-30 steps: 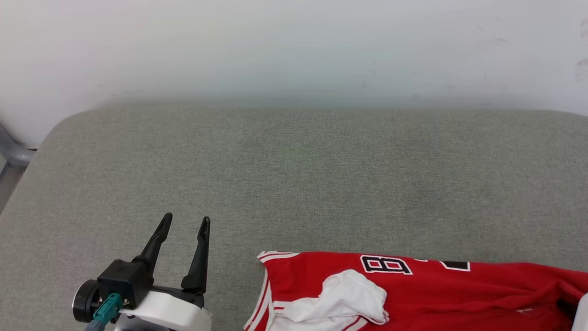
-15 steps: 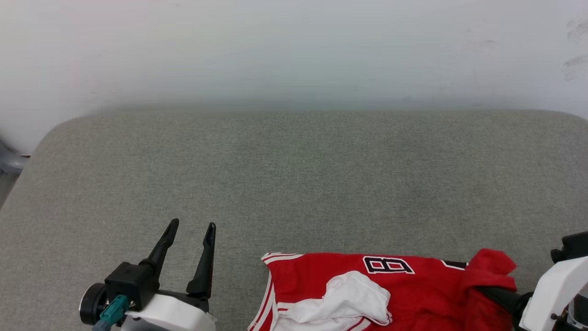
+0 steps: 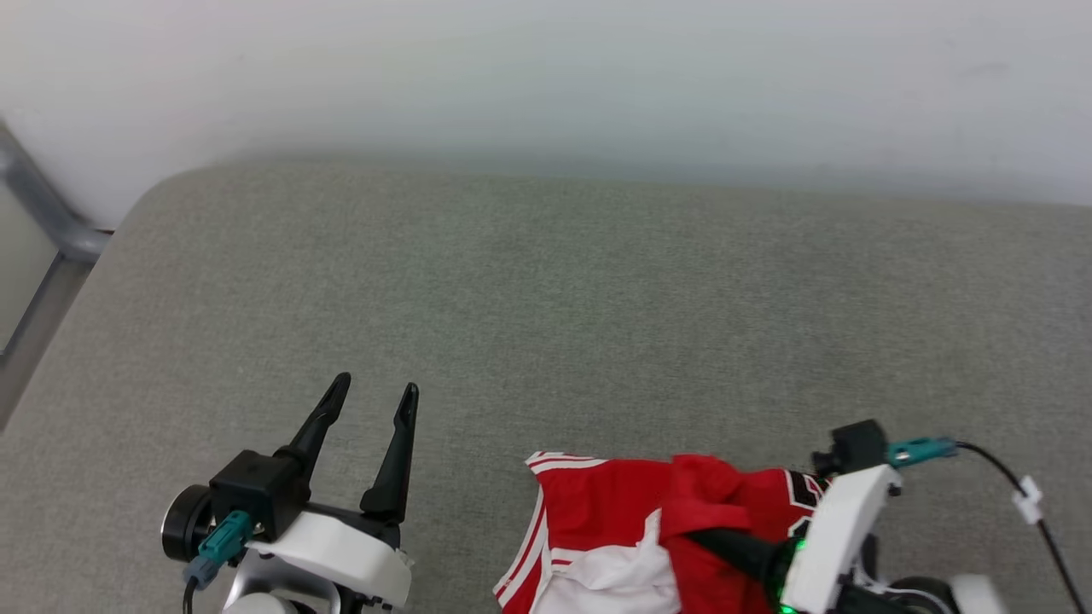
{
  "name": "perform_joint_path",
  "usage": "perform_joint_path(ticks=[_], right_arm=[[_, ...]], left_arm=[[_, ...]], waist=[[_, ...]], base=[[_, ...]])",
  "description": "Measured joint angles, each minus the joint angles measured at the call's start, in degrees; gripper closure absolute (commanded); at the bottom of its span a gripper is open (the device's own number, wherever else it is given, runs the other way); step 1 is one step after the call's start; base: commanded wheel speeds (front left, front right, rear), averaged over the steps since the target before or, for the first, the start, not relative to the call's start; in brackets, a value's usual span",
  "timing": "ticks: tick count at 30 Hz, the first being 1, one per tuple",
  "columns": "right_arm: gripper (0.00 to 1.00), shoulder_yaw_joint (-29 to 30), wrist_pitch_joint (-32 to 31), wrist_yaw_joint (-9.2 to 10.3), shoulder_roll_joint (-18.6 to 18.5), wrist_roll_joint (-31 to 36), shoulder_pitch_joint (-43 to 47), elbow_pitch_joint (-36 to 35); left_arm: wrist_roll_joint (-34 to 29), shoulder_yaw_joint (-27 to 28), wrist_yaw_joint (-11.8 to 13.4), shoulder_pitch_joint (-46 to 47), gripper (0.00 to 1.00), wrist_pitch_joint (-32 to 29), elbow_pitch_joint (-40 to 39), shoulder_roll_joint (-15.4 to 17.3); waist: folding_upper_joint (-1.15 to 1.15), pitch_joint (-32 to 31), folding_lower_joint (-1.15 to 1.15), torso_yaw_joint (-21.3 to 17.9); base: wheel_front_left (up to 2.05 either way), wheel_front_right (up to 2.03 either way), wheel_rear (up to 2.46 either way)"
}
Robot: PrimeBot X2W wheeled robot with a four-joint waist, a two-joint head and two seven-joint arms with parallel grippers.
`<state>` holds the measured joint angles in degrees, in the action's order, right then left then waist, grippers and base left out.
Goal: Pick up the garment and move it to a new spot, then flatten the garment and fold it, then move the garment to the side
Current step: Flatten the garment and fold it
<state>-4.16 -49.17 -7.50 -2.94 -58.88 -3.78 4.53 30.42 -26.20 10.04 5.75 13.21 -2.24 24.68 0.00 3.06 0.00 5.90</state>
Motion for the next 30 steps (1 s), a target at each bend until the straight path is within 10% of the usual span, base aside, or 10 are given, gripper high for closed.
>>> perform_joint_path(ticks=[7,9,21,30], right_arm=[[0.9,-10.6,8.8,0.0,0.0,-3.6,-4.1,6.5],[0.0,-12.6,10.4,0.0,0.0,-3.5,-5.0,8.6],[0.0,-19.0,16.0,0.0,-0.4,2.9,-7.4,6.1],[0.0,-10.5,29.9,0.0,-2.7,24.9,-4.4,1.2]], left_arm=[[0.1,-0.3,-1.0,1.7,0.0,0.6,1.0,-1.3],[0.1,-0.3,-1.4,1.9,0.0,0.7,1.6,-1.5],[0.1,0.2,-1.7,2.1,0.0,1.4,3.5,-2.4],[0.1,0.4,-1.1,1.3,0.0,1.5,3.9,-2.4]], waist=[[0.0,2.4,0.0,2.4],[0.0,3.1,0.0,2.9],[0.0,3.1,0.0,2.3],[0.0,0.7,0.0,0.7]], base=[[0.0,0.0,0.0],[0.0,0.0,0.0],[0.0,0.0,0.0],[0.0,0.0,0.0]])
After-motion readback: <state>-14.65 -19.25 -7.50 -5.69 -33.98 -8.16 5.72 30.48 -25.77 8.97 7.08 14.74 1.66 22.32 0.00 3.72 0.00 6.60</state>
